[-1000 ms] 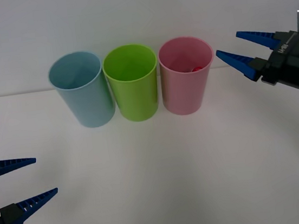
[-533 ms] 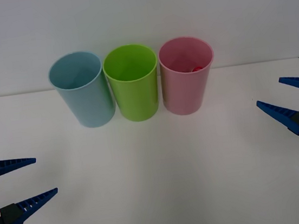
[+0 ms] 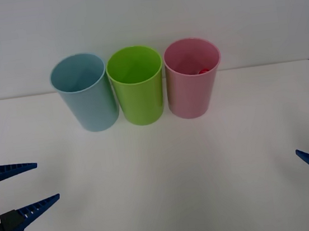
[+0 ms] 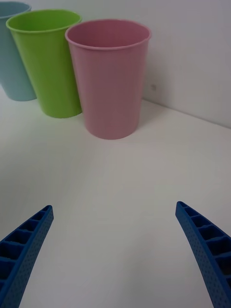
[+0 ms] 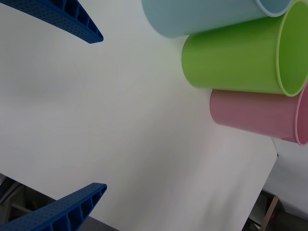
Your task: Put cans in the blue bin and PET bottles in the pink bin and trash in the green bin.
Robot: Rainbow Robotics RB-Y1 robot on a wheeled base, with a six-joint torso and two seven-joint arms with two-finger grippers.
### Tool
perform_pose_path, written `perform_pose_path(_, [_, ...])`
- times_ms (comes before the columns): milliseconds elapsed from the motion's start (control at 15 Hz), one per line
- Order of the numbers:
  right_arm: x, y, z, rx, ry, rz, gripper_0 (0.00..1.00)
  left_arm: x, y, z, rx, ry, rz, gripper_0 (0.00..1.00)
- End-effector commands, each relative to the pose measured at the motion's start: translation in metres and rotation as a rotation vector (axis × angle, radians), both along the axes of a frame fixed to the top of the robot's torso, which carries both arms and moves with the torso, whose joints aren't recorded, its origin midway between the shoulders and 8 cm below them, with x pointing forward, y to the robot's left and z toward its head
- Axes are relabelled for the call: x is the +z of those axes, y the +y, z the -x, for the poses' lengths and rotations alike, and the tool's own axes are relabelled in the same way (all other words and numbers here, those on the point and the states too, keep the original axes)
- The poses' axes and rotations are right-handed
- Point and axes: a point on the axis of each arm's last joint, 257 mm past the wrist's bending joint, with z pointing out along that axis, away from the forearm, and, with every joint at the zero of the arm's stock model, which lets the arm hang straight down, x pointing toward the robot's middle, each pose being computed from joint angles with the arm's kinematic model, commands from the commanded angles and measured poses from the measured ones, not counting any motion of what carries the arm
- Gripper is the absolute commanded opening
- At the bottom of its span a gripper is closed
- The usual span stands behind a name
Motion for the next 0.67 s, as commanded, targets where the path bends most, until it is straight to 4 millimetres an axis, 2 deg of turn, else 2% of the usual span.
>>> perform_pose_path(67, [-0.009, 0.006, 0.007, 0.010, 0.014, -0.011, 0.88, 0.000, 0.000, 0.000, 0.000, 0.000, 0.000, 1.00])
perform_pose_path(333, [-0.018, 0.018, 0.005, 0.008, 0.004, -0.032, 0.88, 0.000, 0.000, 0.000, 0.000, 0.000, 0.000, 1.00])
perform_pose_path(667, [-0.018, 0.022, 0.005, 0.015, 0.005, -0.037, 0.89, 0.000, 0.000, 0.000, 0.000, 0.000, 0.000, 1.00])
